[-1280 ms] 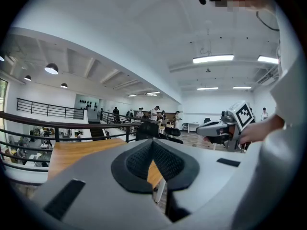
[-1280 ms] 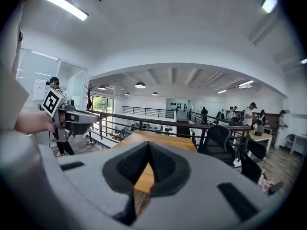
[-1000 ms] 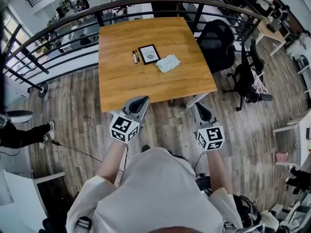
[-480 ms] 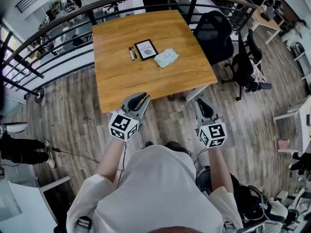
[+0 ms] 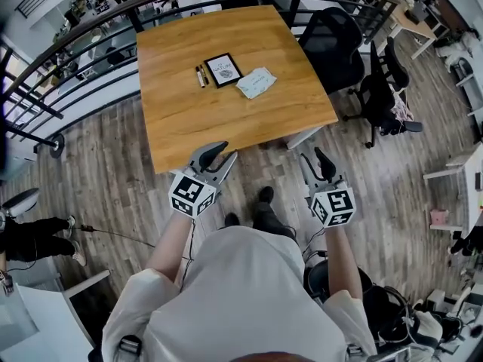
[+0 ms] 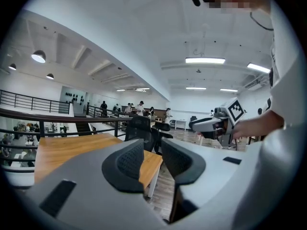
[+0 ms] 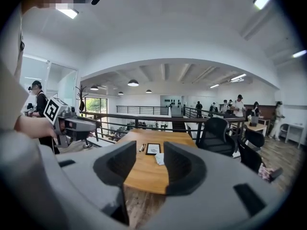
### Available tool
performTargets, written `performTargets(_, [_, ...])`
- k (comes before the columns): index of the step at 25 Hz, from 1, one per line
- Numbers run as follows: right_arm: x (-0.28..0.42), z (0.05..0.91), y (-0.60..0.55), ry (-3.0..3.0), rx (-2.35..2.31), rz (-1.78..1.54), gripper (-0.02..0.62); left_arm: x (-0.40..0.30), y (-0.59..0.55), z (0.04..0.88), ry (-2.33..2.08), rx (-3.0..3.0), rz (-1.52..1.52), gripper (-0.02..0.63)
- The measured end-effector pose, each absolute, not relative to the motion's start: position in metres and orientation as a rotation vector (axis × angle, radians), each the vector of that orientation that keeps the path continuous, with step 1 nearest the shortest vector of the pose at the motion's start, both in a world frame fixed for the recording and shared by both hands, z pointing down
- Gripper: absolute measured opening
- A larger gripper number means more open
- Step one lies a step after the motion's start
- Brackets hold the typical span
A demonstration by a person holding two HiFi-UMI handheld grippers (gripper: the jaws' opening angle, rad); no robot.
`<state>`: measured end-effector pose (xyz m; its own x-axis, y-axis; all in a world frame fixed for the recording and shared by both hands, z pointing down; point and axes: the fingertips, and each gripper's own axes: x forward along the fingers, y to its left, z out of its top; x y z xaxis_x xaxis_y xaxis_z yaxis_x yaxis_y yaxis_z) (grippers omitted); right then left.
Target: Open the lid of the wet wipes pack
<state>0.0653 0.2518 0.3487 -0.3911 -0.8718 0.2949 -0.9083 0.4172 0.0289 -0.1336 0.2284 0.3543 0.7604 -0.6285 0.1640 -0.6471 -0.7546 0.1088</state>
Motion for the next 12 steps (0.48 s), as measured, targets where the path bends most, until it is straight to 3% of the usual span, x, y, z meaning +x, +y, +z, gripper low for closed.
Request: performTargets(12, [0.096,0.369,0.165,-2.465,1.377,0.210,0.204,-0.088,0.154,0.367,-1.085,2.738,0.206,0.110])
